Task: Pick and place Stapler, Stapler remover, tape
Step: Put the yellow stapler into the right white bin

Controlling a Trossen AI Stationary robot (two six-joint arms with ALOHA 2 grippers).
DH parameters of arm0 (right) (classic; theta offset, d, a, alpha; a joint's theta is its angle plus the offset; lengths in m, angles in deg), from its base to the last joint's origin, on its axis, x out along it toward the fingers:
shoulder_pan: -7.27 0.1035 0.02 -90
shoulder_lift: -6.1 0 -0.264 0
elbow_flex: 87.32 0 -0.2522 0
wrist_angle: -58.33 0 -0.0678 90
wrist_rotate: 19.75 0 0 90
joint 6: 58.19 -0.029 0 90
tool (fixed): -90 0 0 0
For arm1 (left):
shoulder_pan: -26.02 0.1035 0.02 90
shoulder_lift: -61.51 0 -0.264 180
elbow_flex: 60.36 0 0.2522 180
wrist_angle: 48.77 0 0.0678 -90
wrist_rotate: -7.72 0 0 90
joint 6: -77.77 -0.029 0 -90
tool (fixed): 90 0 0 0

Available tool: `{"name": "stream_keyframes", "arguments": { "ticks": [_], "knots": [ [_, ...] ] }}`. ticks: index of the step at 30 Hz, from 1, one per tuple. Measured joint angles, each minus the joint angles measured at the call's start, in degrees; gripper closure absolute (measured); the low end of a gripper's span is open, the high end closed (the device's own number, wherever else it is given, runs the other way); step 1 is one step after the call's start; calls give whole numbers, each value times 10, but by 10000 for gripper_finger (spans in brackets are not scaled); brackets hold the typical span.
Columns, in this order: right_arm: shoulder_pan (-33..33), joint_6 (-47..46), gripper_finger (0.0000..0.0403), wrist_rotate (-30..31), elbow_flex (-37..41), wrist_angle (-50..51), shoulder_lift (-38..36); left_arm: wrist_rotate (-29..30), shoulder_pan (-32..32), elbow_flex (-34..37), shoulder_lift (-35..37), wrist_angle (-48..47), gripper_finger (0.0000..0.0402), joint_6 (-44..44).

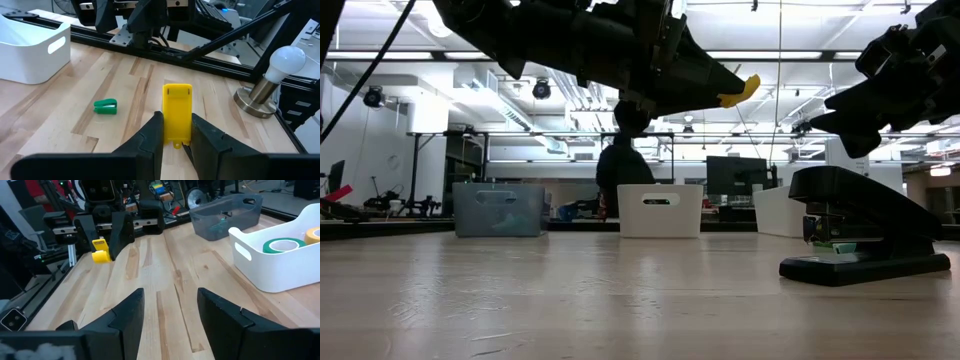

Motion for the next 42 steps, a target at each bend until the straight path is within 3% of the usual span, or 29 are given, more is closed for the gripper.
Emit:
{"name": "stream_keyframes", "arguments": {
  "ticks": [12, 25, 33, 42],
  "knots": [
    [1, -1, 233, -3, 0, 0, 0, 0, 7, -11, 0, 2, 323, -6],
    [50, 20, 238, 10, 0, -53, 9, 0, 20, -37, 0, 1, 324, -21],
    [53, 27, 224, 35, 0, -134, 69, 0, 33, -59, 0, 1, 323, -25],
    [53, 38, 220, 55, -4, -281, 192, -4, 35, -70, -1, 0, 323, -34]
  ]
}}
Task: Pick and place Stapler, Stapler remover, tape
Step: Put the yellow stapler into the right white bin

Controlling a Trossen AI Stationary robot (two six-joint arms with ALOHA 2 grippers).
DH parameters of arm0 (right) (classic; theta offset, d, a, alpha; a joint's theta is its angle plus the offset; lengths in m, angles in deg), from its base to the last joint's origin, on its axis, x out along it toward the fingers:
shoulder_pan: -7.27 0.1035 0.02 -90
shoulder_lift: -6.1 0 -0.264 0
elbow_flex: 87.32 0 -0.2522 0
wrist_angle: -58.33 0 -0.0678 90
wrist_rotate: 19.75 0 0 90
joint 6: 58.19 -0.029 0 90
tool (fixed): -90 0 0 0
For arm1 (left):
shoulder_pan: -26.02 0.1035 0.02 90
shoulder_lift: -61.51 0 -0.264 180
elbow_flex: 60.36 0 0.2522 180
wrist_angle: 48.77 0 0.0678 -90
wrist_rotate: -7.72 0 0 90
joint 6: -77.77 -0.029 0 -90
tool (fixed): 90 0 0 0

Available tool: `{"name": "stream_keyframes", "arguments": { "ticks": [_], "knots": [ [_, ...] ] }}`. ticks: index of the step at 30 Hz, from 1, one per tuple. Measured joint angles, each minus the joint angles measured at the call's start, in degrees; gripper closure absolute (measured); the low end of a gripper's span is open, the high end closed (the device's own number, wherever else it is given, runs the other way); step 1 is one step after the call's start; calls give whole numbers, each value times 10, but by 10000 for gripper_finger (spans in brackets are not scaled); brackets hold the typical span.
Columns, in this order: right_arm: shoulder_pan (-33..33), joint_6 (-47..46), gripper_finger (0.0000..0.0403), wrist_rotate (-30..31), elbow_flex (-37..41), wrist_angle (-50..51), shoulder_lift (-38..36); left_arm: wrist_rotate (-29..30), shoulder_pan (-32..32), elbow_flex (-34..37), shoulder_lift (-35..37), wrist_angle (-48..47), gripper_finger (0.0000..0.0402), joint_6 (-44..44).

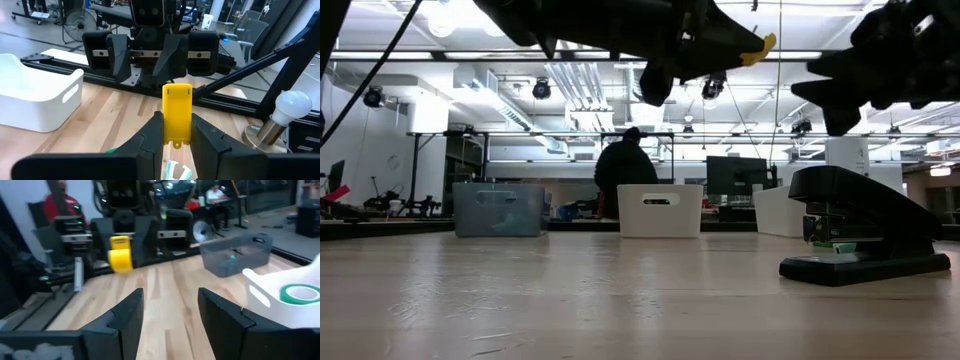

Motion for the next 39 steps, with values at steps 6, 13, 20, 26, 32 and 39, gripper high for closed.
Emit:
{"name": "stream_keyframes", "arguments": {
  "ticks": [6, 13, 20, 26, 32, 39],
  "knots": [
    [0, 7, 218, 25, -56, -4, 99, 0, 0, 0, 0, 0, 324, 0],
    [0, 31, 218, -21, -107, -5, 176, 0, 0, 3, 0, -6, 321, 0],
    [1, 26, 218, -72, -125, -2, 219, 0, 0, 6, 0, -19, 324, 0],
    [1, 44, 218, -84, -154, -5, 248, 1, 0, 7, 0, -21, 322, -3],
    [1, 47, 233, -91, -164, -9, 269, 7, 0, 7, -1, -33, 323, -4],
    [1, 46, 263, -98, -163, -8, 264, 5, 0, 7, -1, -45, 323, -5]
  ]
}}
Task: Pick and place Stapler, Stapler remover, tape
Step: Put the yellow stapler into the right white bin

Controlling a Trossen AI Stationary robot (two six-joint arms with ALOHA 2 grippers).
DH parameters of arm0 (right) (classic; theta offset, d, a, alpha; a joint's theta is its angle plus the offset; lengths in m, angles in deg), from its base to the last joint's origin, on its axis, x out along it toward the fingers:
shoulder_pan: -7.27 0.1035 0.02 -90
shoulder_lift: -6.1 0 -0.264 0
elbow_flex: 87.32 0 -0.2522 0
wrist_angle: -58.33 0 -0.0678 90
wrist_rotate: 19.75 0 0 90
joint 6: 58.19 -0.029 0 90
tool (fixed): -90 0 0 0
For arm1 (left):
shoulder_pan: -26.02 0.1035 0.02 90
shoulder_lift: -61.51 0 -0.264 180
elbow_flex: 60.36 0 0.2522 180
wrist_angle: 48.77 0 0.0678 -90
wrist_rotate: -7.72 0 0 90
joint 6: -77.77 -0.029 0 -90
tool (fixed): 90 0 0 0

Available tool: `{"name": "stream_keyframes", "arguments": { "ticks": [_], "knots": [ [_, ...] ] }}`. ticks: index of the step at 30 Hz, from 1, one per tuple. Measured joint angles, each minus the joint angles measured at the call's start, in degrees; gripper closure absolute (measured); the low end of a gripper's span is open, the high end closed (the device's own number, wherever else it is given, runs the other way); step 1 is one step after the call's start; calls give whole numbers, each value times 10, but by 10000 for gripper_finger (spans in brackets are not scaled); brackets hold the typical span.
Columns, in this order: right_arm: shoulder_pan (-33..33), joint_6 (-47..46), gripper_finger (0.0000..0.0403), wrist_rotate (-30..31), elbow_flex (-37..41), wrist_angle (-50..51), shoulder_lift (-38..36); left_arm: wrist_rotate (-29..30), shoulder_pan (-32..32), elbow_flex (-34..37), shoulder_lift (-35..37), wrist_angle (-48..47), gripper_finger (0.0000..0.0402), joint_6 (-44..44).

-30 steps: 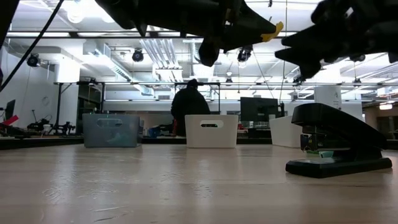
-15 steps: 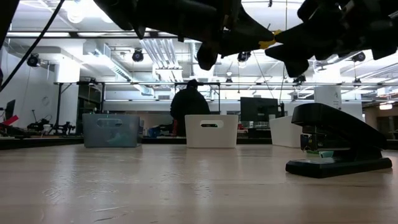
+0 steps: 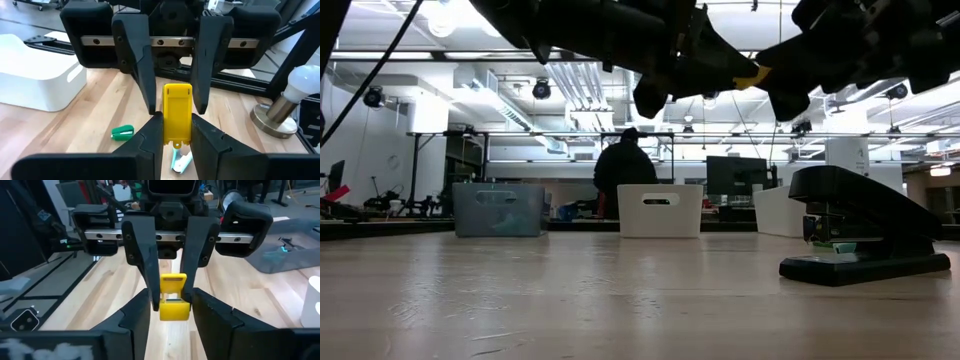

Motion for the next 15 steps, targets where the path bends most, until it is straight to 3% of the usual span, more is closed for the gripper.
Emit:
{"name": "stream_keyframes", "arguments": {
  "ticks": [15],
  "knots": [
    [0, 3, 319, -18, 0, 21, -4, -4, 0, 0, 0, -3, 322, 0]
  ]
}}
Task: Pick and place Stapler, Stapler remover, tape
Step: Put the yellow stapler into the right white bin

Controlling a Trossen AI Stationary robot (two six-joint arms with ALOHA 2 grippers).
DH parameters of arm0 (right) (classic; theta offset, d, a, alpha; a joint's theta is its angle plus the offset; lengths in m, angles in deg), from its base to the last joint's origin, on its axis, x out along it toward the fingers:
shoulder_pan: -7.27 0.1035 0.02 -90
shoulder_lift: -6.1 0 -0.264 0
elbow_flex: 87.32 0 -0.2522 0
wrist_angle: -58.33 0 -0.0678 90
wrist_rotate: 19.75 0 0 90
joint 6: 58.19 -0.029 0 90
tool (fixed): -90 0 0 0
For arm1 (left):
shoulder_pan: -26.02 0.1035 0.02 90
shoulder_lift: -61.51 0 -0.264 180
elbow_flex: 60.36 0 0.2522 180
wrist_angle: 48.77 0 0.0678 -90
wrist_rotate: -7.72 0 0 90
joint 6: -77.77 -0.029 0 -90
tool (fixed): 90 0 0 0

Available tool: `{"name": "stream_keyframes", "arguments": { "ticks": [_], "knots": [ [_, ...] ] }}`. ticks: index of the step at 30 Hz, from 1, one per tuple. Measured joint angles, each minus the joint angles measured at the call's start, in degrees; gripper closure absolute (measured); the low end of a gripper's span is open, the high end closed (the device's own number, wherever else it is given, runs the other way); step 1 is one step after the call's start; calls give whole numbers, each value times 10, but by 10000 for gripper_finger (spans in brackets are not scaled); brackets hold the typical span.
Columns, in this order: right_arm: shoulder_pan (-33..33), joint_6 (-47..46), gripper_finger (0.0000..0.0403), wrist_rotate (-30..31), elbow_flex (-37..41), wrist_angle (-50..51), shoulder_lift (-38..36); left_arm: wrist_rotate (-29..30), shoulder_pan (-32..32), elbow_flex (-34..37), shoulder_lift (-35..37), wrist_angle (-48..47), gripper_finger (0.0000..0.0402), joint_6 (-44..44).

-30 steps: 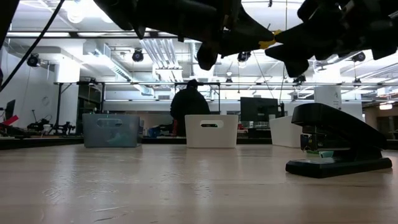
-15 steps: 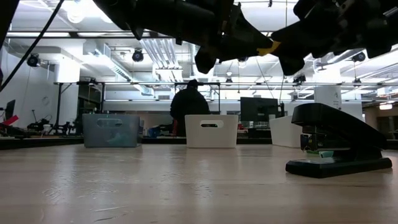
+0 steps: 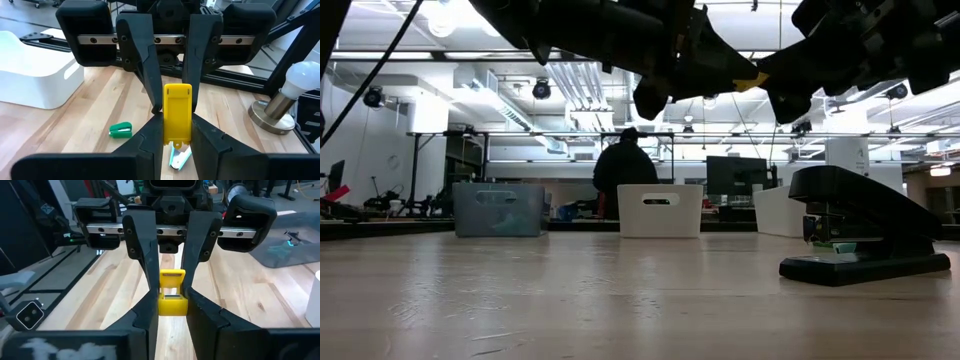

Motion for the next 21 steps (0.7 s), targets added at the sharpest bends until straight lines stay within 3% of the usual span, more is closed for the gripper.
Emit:
{"name": "stream_keyframes", "arguments": {
  "ticks": [14, 21],
  "knots": [
    [0, -1, 298, -6, 1, 17, 0, 6, 0, 0, 0, 8, 322, 0],
    [0, 1, 308, -5, 2, 13, 0, 5, 0, 0, 1, 5, 320, 0]
  ]
}}
